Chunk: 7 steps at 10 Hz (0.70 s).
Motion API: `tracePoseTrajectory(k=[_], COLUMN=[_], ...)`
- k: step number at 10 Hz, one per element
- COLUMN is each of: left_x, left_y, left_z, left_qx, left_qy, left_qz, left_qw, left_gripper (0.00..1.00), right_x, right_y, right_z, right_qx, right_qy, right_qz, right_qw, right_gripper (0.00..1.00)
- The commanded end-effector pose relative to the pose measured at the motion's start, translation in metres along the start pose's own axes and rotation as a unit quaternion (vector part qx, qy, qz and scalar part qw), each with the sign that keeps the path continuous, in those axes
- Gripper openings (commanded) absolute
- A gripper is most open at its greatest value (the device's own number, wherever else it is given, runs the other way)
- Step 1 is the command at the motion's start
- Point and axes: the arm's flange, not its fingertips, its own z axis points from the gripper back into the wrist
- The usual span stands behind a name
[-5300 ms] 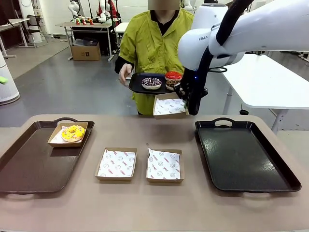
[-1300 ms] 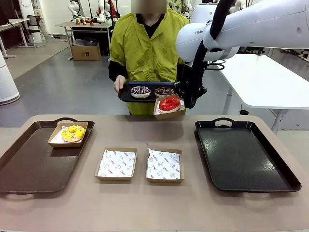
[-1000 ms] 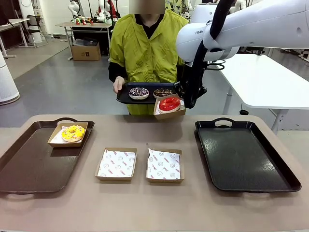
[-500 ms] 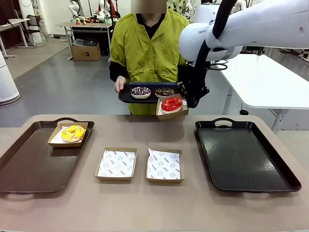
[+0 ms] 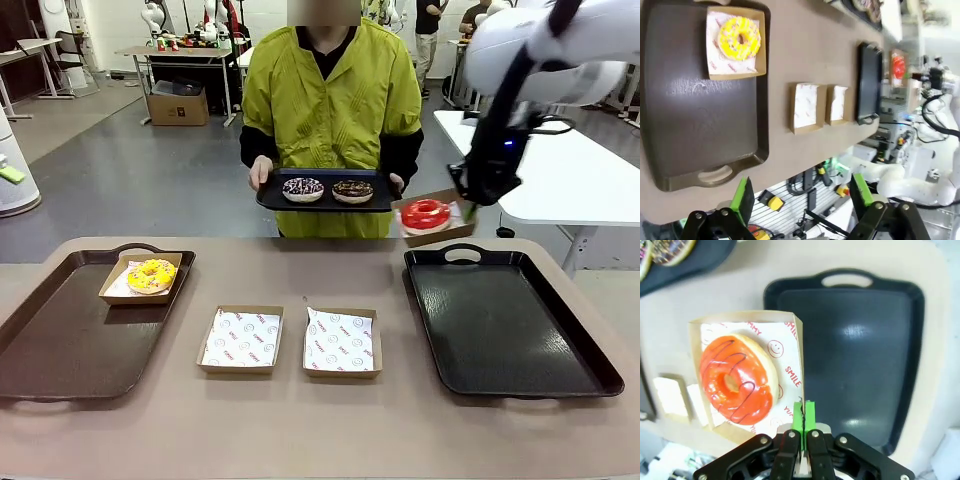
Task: Individually package the donuts and arrange them on the tray.
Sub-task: Place the picked Paper togo box on the Handle tray while simultaneously picking up another Paper togo box from the table with the other hand.
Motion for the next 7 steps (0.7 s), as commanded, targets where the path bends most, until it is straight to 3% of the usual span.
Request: tracePoseTrajectory(k=[1,4,7], left_x=[-0.002,-0.002,-0.011], left_y=[-0.036,-0.092,-0.123], left_z=[-0.035,-0.092,-0.156], left_qx=[0.090,0.186,0.250], left_qy=[0.013,0.013,-0.001], left_qz=[-0.006,-0.027,-0.044], left_qw=[0.996,0.982,0.967], left_gripper=[1.00,1.00,1.00], right_x=[-0.007,-0.003,0.005], right_y=[-0.029,-0.063,-0.070], right_z=[-0.005,-0.024,-0.048], right_qx=[0.010,0.016,0.023], right_qy=[-0.009,-0.012,-0.007], right_qz=[0.034,0.030,0.020], right_qw=[0.999,0.999,1.000], right_gripper=[0.01,0.01,0.01])
